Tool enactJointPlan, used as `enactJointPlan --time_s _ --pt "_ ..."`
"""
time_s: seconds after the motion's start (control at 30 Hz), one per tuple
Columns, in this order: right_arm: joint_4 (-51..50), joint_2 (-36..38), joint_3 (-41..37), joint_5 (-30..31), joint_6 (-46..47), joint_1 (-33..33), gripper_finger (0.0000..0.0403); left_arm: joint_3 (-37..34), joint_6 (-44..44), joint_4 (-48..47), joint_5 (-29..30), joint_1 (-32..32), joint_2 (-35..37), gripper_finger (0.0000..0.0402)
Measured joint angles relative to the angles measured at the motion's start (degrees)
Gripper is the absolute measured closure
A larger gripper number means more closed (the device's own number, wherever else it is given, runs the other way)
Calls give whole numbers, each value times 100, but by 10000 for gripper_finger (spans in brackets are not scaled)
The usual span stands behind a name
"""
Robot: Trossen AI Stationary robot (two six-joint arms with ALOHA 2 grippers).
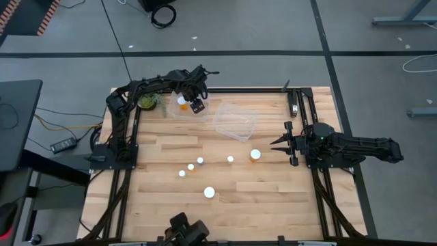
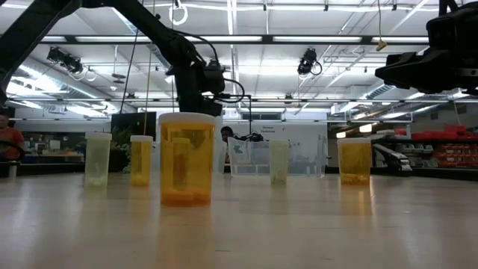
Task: Pick and place medicine bottles into bin by pill shape (circle, oval)
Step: Put the bottom left big orange pill bottle into the left transparent bin, then put the blue pill bottle into the right transparent bin
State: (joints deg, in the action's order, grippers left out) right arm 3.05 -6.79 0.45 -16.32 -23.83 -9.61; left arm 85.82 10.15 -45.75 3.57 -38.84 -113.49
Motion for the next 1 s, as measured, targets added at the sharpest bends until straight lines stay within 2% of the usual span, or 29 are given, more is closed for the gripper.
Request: enactJointPlan --time_s 0.5,0.7,1.0 --pt "0 1 0 -1 -1 0 310 3 88 15 210 26 -15 118" --pt "-1 1 -1 -2 -1 0 310 342 106 -575 386 121 -15 118" --pt "-2 0 0 -2 0 0 310 1553 -178 -2181 375 432 -15 118"
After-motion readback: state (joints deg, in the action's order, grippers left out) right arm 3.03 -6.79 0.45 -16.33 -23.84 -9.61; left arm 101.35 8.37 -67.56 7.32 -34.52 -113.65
